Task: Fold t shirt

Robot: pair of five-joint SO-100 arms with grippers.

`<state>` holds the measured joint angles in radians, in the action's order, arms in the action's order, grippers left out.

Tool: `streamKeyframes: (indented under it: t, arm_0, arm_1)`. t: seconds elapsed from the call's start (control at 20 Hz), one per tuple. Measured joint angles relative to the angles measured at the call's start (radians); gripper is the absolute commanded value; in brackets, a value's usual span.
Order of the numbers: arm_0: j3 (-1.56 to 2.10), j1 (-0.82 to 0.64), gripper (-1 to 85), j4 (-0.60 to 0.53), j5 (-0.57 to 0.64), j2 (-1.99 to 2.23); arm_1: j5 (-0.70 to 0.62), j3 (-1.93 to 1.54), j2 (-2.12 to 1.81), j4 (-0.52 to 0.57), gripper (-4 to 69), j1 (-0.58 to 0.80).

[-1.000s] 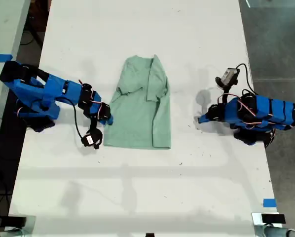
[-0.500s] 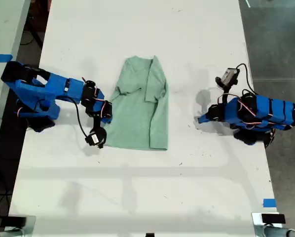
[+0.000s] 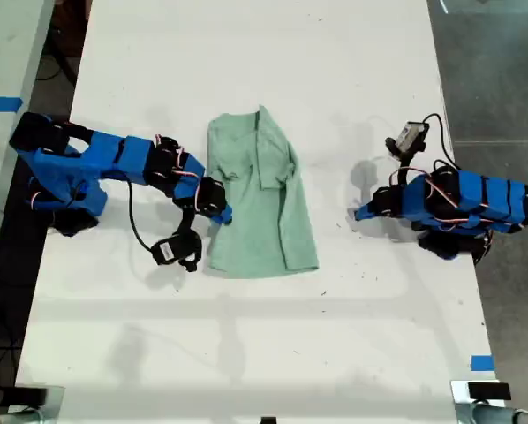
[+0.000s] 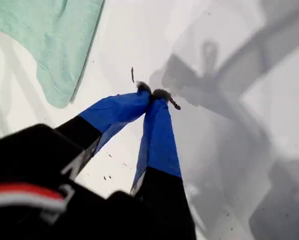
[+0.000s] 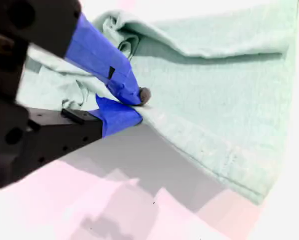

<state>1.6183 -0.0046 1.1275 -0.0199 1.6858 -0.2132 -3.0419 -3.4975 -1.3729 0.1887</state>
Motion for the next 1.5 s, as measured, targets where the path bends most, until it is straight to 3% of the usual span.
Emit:
streamKeyframes:
  t: [0.4, 0.5, 0.7, 1.5]
  arm_0:
    - [-0.002, -0.063, 0.0, -0.222, 0.103, -0.204]
    - [-0.002, -0.067, 0.0, -0.229, 0.11, -0.304]
    - [-0.161, -0.071, 9.5, -0.227, 0.109, -0.445]
    - [-0.288, -0.069, 9.2, -0.167, 0.118, -0.463]
  arm_1:
    - [0.0, 0.0, 0.0, 0.0, 1.0, -0.003]
    - [0.0, 0.0, 0.0, 0.0, 1.0, -0.003]
    - [0.0, 0.0, 0.0, 0.0, 1.0, -0.003]
    - [0.0, 0.0, 0.0, 0.0, 1.0, -0.003]
